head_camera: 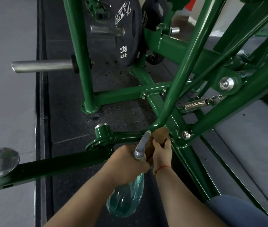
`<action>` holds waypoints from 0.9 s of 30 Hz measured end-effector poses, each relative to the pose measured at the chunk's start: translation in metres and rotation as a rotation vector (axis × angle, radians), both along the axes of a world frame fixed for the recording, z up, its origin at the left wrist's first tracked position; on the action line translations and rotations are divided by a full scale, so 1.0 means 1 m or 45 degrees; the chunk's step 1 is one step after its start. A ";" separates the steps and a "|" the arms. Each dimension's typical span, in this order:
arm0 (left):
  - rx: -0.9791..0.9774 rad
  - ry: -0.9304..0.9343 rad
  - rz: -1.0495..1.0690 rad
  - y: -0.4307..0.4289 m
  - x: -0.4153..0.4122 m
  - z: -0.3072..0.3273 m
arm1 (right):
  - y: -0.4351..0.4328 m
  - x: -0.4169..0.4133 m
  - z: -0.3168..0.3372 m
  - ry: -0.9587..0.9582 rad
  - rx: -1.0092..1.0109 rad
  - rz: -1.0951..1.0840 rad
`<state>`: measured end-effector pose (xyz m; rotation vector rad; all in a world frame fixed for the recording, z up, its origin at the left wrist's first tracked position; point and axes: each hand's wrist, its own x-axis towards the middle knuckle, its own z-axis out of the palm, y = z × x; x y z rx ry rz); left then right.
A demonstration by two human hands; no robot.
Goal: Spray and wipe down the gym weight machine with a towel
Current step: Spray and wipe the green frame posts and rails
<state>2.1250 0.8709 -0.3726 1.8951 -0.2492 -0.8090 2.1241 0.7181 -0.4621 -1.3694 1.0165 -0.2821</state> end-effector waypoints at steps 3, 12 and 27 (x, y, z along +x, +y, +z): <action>-0.084 0.018 -0.029 -0.003 0.001 0.005 | 0.012 -0.008 -0.001 0.007 0.115 0.101; -0.131 0.026 0.044 0.023 0.007 0.015 | -0.001 0.022 0.037 -0.129 -0.962 0.194; 0.012 0.025 0.198 0.068 0.004 0.023 | -0.005 0.065 0.035 0.350 -1.283 0.961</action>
